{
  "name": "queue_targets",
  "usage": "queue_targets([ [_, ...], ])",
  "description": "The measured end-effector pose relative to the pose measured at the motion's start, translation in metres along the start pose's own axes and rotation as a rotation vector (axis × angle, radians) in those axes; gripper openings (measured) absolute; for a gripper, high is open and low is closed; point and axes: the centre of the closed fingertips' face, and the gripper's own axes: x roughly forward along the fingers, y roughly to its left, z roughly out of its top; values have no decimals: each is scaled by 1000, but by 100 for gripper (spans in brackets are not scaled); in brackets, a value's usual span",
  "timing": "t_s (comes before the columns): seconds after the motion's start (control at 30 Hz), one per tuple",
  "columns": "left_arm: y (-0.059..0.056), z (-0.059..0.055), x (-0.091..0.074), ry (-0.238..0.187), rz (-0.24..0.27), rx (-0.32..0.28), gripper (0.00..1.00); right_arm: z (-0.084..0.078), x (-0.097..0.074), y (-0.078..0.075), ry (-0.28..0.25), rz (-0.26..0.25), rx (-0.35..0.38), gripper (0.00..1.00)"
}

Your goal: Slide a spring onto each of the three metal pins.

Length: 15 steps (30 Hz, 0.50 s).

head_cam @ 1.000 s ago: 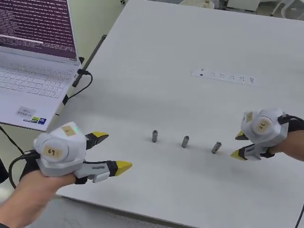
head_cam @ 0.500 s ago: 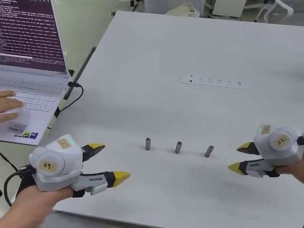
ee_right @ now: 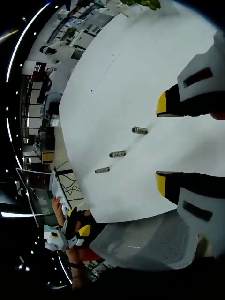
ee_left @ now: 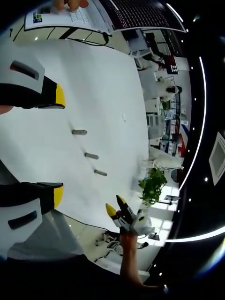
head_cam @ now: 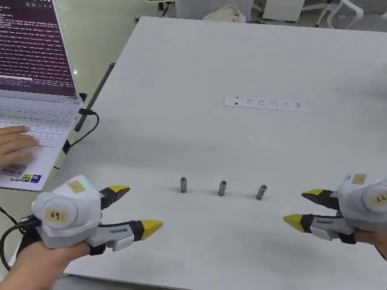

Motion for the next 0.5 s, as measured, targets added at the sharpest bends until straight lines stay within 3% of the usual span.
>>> queue_targets([
  [0.5, 4, 1, -2, -8, 16, -19, 60, 0, -17, 22, -91, -6, 105, 57],
])
